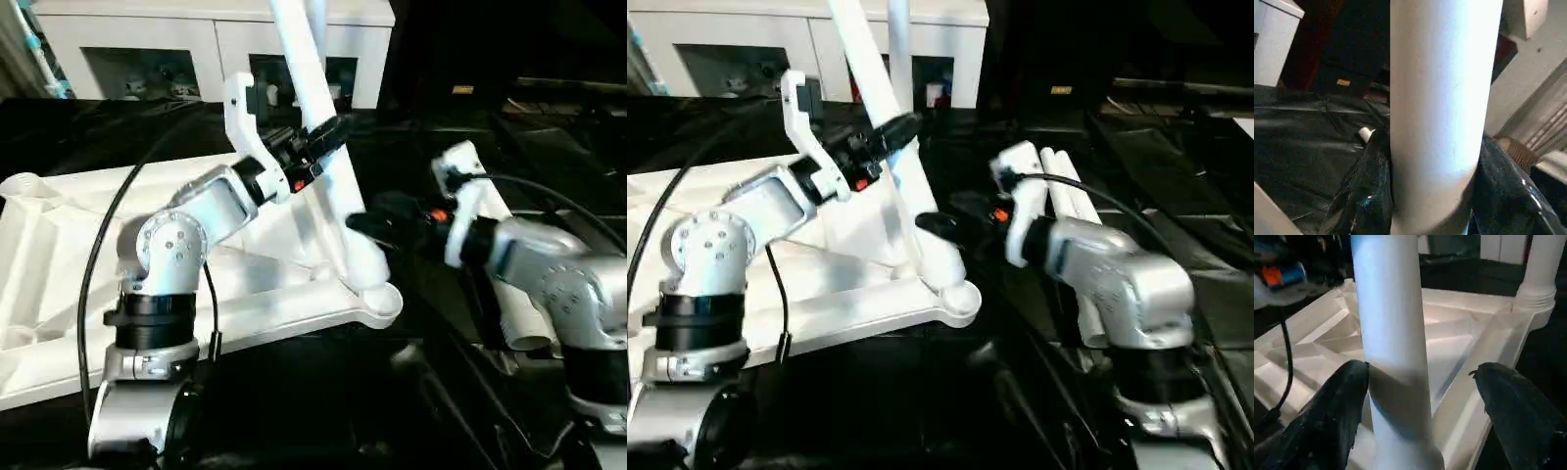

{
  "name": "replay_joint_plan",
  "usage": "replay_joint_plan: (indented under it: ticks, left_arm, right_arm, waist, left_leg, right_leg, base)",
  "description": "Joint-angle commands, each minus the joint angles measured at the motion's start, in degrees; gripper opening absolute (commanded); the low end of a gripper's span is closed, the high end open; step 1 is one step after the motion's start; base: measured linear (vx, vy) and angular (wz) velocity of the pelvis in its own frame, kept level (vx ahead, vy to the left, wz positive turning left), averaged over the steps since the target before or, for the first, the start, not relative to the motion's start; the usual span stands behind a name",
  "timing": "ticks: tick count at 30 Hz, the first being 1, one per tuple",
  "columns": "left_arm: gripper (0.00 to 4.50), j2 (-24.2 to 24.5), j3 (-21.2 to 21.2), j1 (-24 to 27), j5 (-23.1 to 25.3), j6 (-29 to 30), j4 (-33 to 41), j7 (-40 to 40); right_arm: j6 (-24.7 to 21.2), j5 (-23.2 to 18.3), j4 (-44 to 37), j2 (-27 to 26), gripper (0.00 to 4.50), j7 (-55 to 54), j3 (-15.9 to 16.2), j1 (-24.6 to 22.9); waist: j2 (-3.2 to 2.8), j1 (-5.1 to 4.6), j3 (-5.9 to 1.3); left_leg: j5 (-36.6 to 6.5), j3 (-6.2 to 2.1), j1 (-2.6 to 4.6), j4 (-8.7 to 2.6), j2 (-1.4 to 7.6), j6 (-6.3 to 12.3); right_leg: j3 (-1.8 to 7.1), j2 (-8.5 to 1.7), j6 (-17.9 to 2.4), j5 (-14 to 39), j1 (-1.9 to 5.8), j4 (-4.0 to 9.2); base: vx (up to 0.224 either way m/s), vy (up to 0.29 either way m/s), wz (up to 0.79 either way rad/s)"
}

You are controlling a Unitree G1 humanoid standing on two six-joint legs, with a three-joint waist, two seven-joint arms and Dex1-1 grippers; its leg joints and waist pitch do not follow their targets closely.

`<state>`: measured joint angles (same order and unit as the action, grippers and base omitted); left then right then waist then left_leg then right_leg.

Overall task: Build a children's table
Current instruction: Insert table leg to table base

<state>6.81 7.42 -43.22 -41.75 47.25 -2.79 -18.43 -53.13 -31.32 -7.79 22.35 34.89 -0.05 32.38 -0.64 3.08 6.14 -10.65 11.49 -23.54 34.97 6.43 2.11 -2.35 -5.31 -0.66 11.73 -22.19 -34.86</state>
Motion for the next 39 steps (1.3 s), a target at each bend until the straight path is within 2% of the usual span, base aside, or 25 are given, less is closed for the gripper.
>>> replay_joint_plan:
  ticks: [1, 2, 3, 4, 6, 7, 10, 13, 19, 21, 33, 36, 39]
  left_arm:
    - [1.78, 0.80, -2.58, -1.04, 2.04, -0.68, 2.05, -0.22]
    - [1.78, 0.99, -3.35, -1.10, 2.66, -0.92, 2.43, -0.33]
    - [1.78, 1.34, -4.30, -1.18, 3.38, -1.24, 2.86, -0.66]
    - [1.78, 1.62, -5.25, -1.24, 3.94, -1.36, 3.32, -1.01]
    - [1.78, 1.63, -6.31, -1.58, 4.61, -1.61, 3.86, -1.31]
    - [1.78, 1.69, -6.80, -1.79, 5.04, -1.84, 4.02, -1.45]
    - [1.78, 1.45, -7.24, -2.30, 5.84, -2.18, 4.17, -1.82]
    - [1.78, 1.74, -8.19, -2.87, 6.81, -3.07, 4.35, -2.40]
    - [1.78, 1.91, -9.06, -3.27, 6.43, -2.80, 5.58, -3.89]
    - [1.78, 1.90, -9.16, -3.23, 6.40, -2.72, 5.78, -4.05]
    - [1.78, 2.98, -10.80, -2.64, 7.10, -1.97, 6.80, -6.56]
    - [1.78, 2.96, -10.72, -2.64, 7.24, -1.97, 6.82, -6.72]
    - [1.78, 2.95, -10.72, -2.72, 7.23, -2.19, 6.61, -6.99]
  right_arm:
    - [-0.25, 1.00, 0.22, -0.32, 3.77, -1.09, 0.93, 0.99]
    - [-0.40, 1.40, 0.29, -0.37, 3.77, -1.24, 1.42, 1.12]
    - [-0.57, 1.80, 0.43, -0.40, 3.77, -1.33, 1.89, 1.27]
    - [-0.57, 2.48, 0.71, -0.38, 3.77, -1.52, 2.58, 1.49]
    - [-1.35, 3.30, 1.60, -0.76, 3.77, -2.57, 3.51, 2.11]
    - [-1.54, 3.51, 1.87, -0.83, 3.77, -2.65, 3.99, 2.31]
    - [-3.04, 3.04, 2.23, -0.69, 3.77, -2.17, 4.95, 2.60]
    - [-4.90, 2.34, 2.02, -0.09, 3.77, -1.01, 6.25, 2.45]
    - [-4.87, 2.50, 2.18, -0.08, 3.77, -0.17, 6.68, 2.54]
    - [-4.81, 2.36, 2.25, -0.14, 3.77, -0.05, 6.63, 2.64]
    - [-4.22, 2.60, 2.07, -0.21, 3.77, 0.48, 6.39, 3.13]
    - [-4.25, 2.53, 1.94, -0.21, 3.42, 0.66, 6.41, 3.04]
    - [-4.30, 2.35, 1.59, 0.00, 3.38, 1.38, 6.66, 2.58]
  waist:
    - [0.35, -0.08, -3.87]
    - [0.45, -0.12, -4.01]
    - [0.45, -0.12, -4.01]
    - [0.56, -0.11, -4.31]
    - [0.58, -0.06, -4.32]
    - [0.69, -0.14, -4.23]
    - [0.70, -0.08, -4.08]
    - [0.73, -0.08, -3.95]
    - [0.89, -0.04, -3.97]
    - [1.03, -0.06, -4.02]
    - [0.94, -0.07, -4.02]
    - [0.85, -0.01, -4.06]
    - [0.88, -0.02, -4.08]
  left_leg:
    - [-8.31, -3.37, 2.32, -5.27, 6.53, -1.06]
    - [-5.83, -3.29, 2.25, -5.10, 6.51, -0.14]
    - [-5.83, -3.29, 2.25, -5.10, 6.51, -0.14]
    - [-2.25, -3.20, 2.09, -4.64, 6.41, 1.36]
    - [0.80, -3.11, 1.78, -4.31, 6.27, 3.27]
    - [0.14, -3.02, 1.78, -4.31, 6.27, 3.99]
    - [-1.22, -2.96, 1.83, -4.36, 6.40, 4.02]
    - [-2.49, -3.07, 2.00, -4.55, 6.62, 3.08]
    - [-2.24, -2.94, 2.04, -4.47, 6.55, 2.39]
    - [-1.72, -2.92, 2.01, -4.41, 6.53, 2.59]
    - [-1.02, -2.90, 1.99, -4.25, 6.45, 3.24]
    - [-0.72, -2.92, 2.03, -4.23, 6.47, 3.27]
    - [-0.91, -2.89, 2.01, -4.20, 6.44, 3.15]
  right_leg:
    - [2.86, -4.54, -12.11, 6.17, 1.51, 3.63]
    - [2.77, -4.43, -12.68, 2.64, 1.63, 3.27]
    - [2.77, -4.43, -12.68, 2.64, 1.63, 3.27]
    - [2.67, -4.40, -13.61, -2.36, 1.78, 2.71]
    - [2.55, -4.41, -14.79, -6.37, 1.73, 2.25]
    - [2.53, -4.46, -15.39, -5.59, 1.75, 2.40]
    - [2.59, -4.53, -15.85, -3.51, 1.82, 2.57]
    - [2.60, -4.45, -15.59, -1.31, 1.75, 2.63]
    - [2.66, -4.60, -15.69, -2.17, 1.80, 2.52]
    - [2.65, -4.57, -15.81, -2.75, 1.85, 2.45]
    - [2.59, -4.50, -16.23, -3.36, 1.90, 2.29]
    - [2.56, -4.45, -16.35, -3.75, 1.89, 2.22]
    - [2.58, -4.49, -16.43, -3.98, 1.95, 2.20]
  base:
    - [0.000, 0.000, 0.00]
    - [0.000, 0.000, 0.00]
    - [0.000, 0.000, 0.00]
    - [0.000, 0.000, 0.00]
    - [0.000, 0.000, 0.00]
    - [0.000, 0.000, 0.00]
    - [0.000, 0.000, 0.00]
    - [0.000, 0.000, 0.00]
    - [0.000, 0.000, 0.00]
    - [0.000, 0.000, 0.00]
    - [0.000, 0.000, 0.00]
    - [0.000, 0.000, 0.00]
    - [0.000, 0.000, 0.00]
